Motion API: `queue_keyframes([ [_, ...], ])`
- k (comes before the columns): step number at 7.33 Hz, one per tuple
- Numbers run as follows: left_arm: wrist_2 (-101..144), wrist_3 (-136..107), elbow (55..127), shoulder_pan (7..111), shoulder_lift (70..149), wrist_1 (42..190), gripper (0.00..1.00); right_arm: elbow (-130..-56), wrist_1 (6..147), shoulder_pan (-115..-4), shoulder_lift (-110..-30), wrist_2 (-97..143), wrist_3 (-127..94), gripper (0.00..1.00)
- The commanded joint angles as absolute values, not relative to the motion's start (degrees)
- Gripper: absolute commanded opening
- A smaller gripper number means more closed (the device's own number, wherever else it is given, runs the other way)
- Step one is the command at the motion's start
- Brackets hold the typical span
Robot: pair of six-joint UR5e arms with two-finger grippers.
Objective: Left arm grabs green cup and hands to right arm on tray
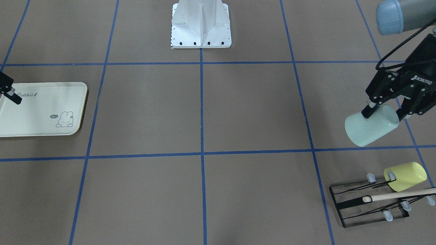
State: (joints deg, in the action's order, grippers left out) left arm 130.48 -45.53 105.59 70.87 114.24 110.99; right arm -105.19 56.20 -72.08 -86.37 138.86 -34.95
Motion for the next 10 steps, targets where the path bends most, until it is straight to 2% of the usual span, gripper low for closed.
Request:
queue_keyframes([
  [1, 130.6, -60.2, 107.7, 66.5, 114.4, 119.8, 0.09, -104.9, 43.0, -71.4, -85.4, 138.7, -47.8, 1.00],
  [3, 130.5, -69.7, 112.5, 63.0, 114.9, 121.4, 0.09, -105.5, 33.5, -71.1, -81.8, 137.7, -63.3, 0.99],
  [6, 130.5, -81.7, 112.9, 59.9, 122.8, 120.9, 0.09, -106.1, 13.8, -65.6, -78.7, 124.9, -87.8, 0.99],
  [8, 130.6, -88.7, 112.9, 57.5, 127.2, 121.2, 0.09, -106.4, -1.5, -59.0, -78.5, 113.7, -101.3, 0.97],
  [10, 130.6, -91.8, 113.0, 55.9, 130.2, 121.5, 0.08, -106.6, -11.3, -46.2, -78.0, 100.8, -102.7, 0.98],
])
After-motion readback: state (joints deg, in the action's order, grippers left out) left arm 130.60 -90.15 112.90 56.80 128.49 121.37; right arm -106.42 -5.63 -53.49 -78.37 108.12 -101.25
